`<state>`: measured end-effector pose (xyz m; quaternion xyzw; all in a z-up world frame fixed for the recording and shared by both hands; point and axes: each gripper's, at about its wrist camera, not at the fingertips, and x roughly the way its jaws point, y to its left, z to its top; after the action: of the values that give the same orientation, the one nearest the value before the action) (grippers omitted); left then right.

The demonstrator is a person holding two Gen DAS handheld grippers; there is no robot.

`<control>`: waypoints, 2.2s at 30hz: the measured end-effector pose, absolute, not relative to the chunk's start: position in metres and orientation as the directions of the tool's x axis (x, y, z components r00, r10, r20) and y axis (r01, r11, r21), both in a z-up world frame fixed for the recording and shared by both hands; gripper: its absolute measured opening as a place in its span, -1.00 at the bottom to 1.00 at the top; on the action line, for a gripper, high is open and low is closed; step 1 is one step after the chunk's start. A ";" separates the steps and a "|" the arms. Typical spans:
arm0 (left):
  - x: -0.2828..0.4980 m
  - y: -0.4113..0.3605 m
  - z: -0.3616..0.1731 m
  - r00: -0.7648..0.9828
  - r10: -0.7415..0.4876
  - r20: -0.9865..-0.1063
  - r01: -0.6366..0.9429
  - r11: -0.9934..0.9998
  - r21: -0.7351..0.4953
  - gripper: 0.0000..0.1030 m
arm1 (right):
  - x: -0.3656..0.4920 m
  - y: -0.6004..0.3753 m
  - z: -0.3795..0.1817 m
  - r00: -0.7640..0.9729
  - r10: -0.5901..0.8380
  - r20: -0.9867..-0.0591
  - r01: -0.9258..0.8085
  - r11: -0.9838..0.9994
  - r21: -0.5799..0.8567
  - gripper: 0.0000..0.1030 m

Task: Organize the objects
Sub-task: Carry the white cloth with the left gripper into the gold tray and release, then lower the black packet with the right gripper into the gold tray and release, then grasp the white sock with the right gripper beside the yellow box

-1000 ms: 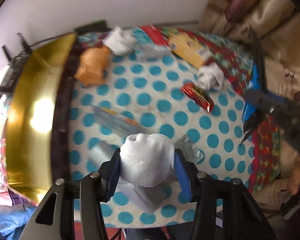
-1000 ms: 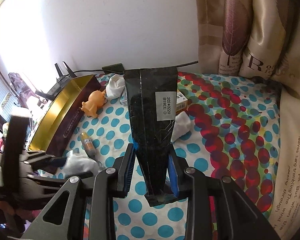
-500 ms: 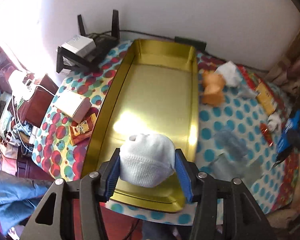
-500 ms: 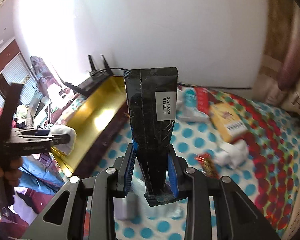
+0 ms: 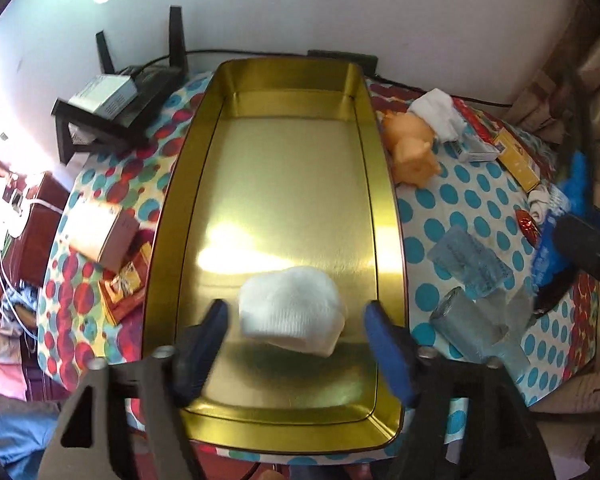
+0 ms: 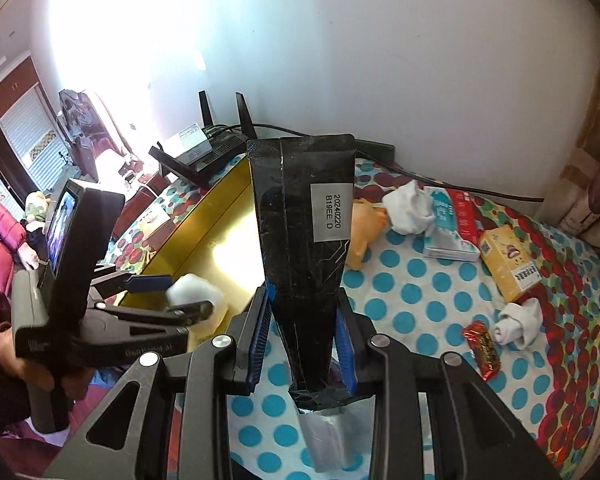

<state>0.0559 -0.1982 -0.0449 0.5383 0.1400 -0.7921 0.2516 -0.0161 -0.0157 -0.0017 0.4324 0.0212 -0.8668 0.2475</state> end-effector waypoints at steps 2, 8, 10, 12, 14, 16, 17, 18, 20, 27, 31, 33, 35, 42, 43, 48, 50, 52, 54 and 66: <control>0.056 -0.198 -0.044 -0.301 -0.266 -0.916 0.544 -0.837 0.064 0.61 | -0.020 -0.024 -0.002 -0.505 -0.408 -0.761 0.445 -0.878 0.175 -0.44; 0.075 -0.191 -0.028 -0.359 -0.302 -0.883 0.511 -0.855 0.085 0.66 | -0.047 -0.056 0.001 -0.480 -0.432 -0.763 0.453 -0.867 0.206 -0.44; 0.088 -0.190 -0.022 -0.375 -0.335 -0.865 0.512 -0.852 0.108 0.67 | -0.059 -0.069 0.005 -0.474 -0.451 -0.756 0.460 -0.859 0.224 -0.44; 0.103 -0.191 -0.015 -0.383 -0.373 -0.845 0.516 -0.845 0.139 0.69 | -0.073 -0.085 0.008 -0.465 -0.469 -0.751 0.473 -0.849 0.237 -0.43; 0.116 -0.196 -0.009 -0.387 -0.392 -0.834 0.532 -0.834 0.145 0.70 | -0.085 -0.101 0.008 -0.455 -0.469 -0.757 0.476 -0.846 0.238 -0.43; 0.130 -0.204 -0.003 -0.391 -0.409 -0.824 0.545 -0.825 0.151 0.71 | -0.102 -0.121 0.001 -0.422 -0.475 -0.772 0.464 -0.845 0.266 -0.43; 0.136 -0.209 -0.001 -0.392 -0.415 -0.821 0.560 -0.816 0.145 0.71 | -0.108 -0.129 -0.004 -0.402 -0.485 -0.776 0.458 -0.841 0.288 -0.43; 0.142 -0.213 0.001 -0.393 -0.422 -0.817 0.572 -0.808 0.143 0.72 | -0.114 -0.138 -0.010 -0.382 -0.485 -0.787 0.448 -0.842 0.302 -0.43; 0.153 -0.222 0.003 -0.386 -0.441 -0.811 0.597 -0.789 0.145 0.73 | -0.122 -0.156 -0.024 -0.350 -0.464 -0.814 0.420 -0.854 0.307 -0.43; 0.176 -0.233 0.006 -0.376 -0.470 -0.799 0.620 -0.768 0.160 0.76 | -0.134 -0.192 -0.065 -0.303 -0.338 -0.891 0.375 -0.902 0.215 -0.43; 0.179 -0.233 0.008 -0.383 -0.474 -0.793 0.617 -0.770 0.163 0.76 | -0.138 -0.196 -0.074 -0.288 -0.313 -0.905 0.357 -0.912 0.202 -0.39; 0.179 -0.234 0.008 -0.384 -0.469 -0.795 0.618 -0.770 0.157 0.76 | -0.140 -0.197 -0.076 -0.297 -0.303 -0.906 0.352 -0.916 0.191 -0.39; 0.178 -0.235 0.009 -0.382 -0.469 -0.796 0.618 -0.770 0.156 0.76 | -0.142 -0.197 -0.074 -0.314 -0.291 -0.904 0.356 -0.919 0.173 -0.27; 0.163 -0.232 0.021 -0.433 -0.429 -0.793 0.591 -0.799 0.110 0.76 | -0.121 -0.153 -0.031 -0.461 -0.323 -0.826 0.355 -0.921 0.162 0.10; 0.158 -0.231 0.023 -0.440 -0.423 -0.792 0.584 -0.805 0.106 0.76 | -0.115 -0.137 -0.024 -0.488 -0.323 -0.811 0.348 -0.924 0.159 0.14; 0.125 -0.214 0.026 -0.472 -0.381 -0.795 0.531 -0.843 0.088 0.76 | -0.106 -0.041 -0.013 -0.554 -0.167 -0.816 0.218 -0.975 0.051 0.18; 0.109 -0.205 0.026 -0.469 -0.378 -0.798 0.513 -0.852 0.102 0.76 | -0.108 0.006 -0.017 -0.548 -0.064 -0.834 0.105 -0.994 0.007 0.21; 0.093 -0.196 0.025 -0.475 -0.364 -0.801 0.495 -0.863 0.099 0.76 | -0.111 0.052 -0.022 -0.533 0.015 -0.846 -0.003 -1.000 -0.016 0.21; 0.077 -0.187 0.024 -0.481 -0.347 -0.805 0.482 -0.872 0.088 0.76 | -0.113 0.082 -0.028 -0.508 0.066 -0.859 -0.062 -0.997 -0.040 0.21; 0.003 -0.153 0.007 -0.350 -0.461 -0.816 0.626 -0.763 0.163 0.76 | -0.137 0.131 -0.079 -0.443 0.029 -0.896 -0.043 -0.999 -0.011 -0.13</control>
<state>0.0026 -0.1528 0.0067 0.4632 0.0891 -0.8166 0.3326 -0.1365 0.1311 -0.0792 0.5274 -0.0064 -0.8494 -0.0211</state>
